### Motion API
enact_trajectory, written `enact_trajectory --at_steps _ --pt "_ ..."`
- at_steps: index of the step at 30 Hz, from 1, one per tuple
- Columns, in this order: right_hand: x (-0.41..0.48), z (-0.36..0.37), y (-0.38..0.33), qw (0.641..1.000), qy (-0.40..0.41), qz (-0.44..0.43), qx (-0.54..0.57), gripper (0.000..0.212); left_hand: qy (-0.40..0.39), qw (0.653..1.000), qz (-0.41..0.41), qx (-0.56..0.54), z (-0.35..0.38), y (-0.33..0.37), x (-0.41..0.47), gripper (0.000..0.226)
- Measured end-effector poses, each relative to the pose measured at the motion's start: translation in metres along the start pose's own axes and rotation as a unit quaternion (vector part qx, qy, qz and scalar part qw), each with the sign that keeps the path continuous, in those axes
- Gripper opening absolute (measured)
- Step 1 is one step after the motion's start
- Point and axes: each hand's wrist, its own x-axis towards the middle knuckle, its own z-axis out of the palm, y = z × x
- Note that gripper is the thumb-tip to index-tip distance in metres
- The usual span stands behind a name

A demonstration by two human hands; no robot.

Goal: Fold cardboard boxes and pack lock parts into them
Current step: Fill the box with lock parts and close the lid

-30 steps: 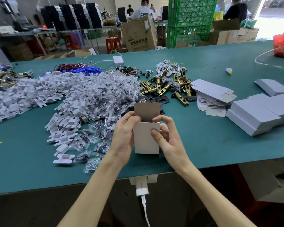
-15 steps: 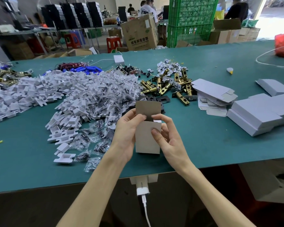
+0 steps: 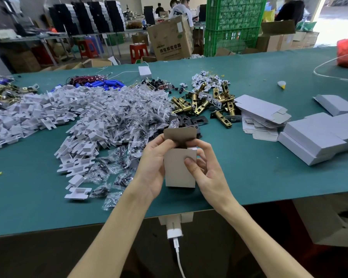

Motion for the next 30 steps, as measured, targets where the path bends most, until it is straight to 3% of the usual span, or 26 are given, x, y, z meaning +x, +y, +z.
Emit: enact_trajectory --at_steps 10,15,21,25,28,30 --pt "0.0 0.0 0.0 1.0 0.012 -0.004 -0.003 0.034 -0.021 0.999 0.026 0.008 -0.007 -0.004 -0.006 0.029" --pt "0.0 0.001 0.003 0.999 0.028 -0.013 -0.012 0.038 -0.04 0.998 0.053 -0.008 -0.011 -0.009 -0.01 0.048" --pt "-0.002 0.003 0.007 0.997 0.055 -0.051 -0.022 0.051 -0.058 0.996 0.066 -0.025 -0.011 -0.008 -0.012 0.014" --pt "-0.002 0.0 0.006 0.995 0.073 -0.06 -0.039 0.067 -0.059 0.995 0.073 -0.017 -0.009 -0.007 -0.015 0.039" --pt "-0.002 0.0 0.009 0.994 0.06 -0.065 -0.068 0.06 -0.048 0.996 0.075 -0.004 -0.006 -0.006 -0.017 0.071" --pt "-0.002 0.001 0.008 0.994 0.058 -0.061 -0.071 0.051 -0.029 0.997 0.07 0.004 -0.005 -0.005 -0.016 0.062"
